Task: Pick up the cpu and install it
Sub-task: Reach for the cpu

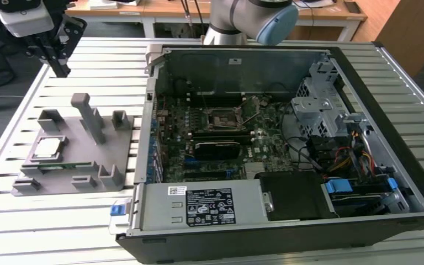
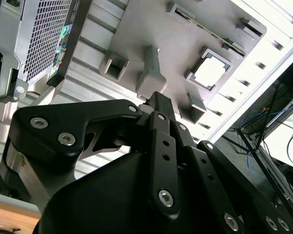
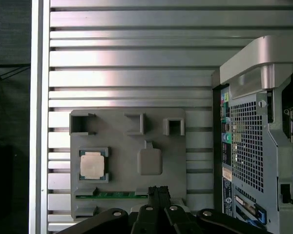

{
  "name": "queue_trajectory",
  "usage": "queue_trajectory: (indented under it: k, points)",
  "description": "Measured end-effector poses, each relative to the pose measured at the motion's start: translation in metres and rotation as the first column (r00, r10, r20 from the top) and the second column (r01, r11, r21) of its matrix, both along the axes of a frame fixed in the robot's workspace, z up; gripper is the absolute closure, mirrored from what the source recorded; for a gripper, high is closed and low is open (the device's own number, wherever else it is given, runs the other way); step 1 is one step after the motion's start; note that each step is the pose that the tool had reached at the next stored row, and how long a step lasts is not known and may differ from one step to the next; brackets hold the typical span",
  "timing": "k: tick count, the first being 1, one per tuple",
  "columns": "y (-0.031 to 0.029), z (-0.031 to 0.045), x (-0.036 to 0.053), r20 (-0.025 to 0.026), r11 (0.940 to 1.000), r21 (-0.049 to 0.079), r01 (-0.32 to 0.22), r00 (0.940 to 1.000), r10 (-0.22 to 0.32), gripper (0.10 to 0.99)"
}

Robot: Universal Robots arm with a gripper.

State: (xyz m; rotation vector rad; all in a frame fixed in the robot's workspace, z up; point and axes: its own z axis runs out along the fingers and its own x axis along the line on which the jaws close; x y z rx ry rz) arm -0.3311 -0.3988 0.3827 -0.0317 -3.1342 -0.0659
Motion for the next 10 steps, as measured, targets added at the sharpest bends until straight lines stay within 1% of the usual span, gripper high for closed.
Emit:
queue_trajectory:
  k: [10]
  points:
    - [0.0000, -0.0007, -0.0080, -0.0001, 1.0000, 0.000, 0.000, 1.0000, 0.000, 0.980]
